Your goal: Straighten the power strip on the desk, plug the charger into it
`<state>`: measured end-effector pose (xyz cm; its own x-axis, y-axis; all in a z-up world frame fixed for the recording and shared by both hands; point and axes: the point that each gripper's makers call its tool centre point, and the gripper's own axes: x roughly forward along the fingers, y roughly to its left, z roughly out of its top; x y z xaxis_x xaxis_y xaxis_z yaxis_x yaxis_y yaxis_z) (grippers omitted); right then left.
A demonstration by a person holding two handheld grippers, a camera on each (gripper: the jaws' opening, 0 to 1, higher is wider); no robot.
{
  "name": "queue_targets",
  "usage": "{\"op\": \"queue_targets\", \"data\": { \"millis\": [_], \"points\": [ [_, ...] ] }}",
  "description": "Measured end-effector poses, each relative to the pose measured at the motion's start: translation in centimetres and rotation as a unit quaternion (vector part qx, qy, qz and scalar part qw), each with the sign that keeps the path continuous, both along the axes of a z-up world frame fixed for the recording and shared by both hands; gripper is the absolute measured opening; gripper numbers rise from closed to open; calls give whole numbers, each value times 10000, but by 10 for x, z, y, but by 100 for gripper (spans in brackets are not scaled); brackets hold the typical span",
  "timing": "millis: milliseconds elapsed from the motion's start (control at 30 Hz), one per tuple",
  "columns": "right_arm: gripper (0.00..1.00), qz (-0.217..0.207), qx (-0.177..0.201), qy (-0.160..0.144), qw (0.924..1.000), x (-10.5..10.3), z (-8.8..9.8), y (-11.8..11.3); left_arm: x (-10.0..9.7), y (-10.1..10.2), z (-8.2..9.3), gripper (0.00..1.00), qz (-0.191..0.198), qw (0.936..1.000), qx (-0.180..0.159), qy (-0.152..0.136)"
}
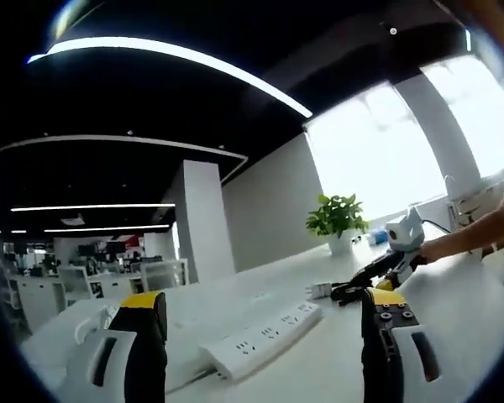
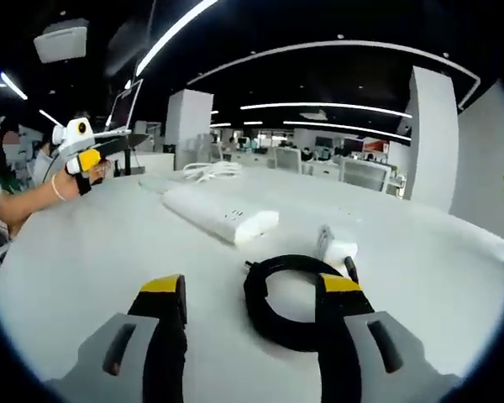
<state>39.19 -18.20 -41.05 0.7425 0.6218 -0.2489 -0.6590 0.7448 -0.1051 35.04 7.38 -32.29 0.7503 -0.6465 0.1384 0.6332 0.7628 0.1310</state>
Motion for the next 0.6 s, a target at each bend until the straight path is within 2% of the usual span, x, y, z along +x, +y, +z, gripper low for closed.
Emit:
{"op": "queue_targets", "data": {
  "millis": [67,200,300,467,567,600],
  "points": [
    [54,11,20,30,10000,0,-1,1,-1,0,-1,98,-7,10000,1,0],
    [53,44,-279,43,9996,0,-4,1,0,0,0,99,23,10000,56,17],
    [50,142,-634,67,9979,-1,-9,3,0,-5,-6,99,-138,9987,-39,493],
    [39,196,-647,229,9975,3,-9,1,2,-3,-8,99,-28,9986,-25,536],
    [35,192,-581,291,9977,3,-9,1,1,0,0,99,13,9983,-252,533],
    [31,363,-1188,171,9921,4,-14,1,1,0,1,99,22,9980,-271,563]
  ]
}}
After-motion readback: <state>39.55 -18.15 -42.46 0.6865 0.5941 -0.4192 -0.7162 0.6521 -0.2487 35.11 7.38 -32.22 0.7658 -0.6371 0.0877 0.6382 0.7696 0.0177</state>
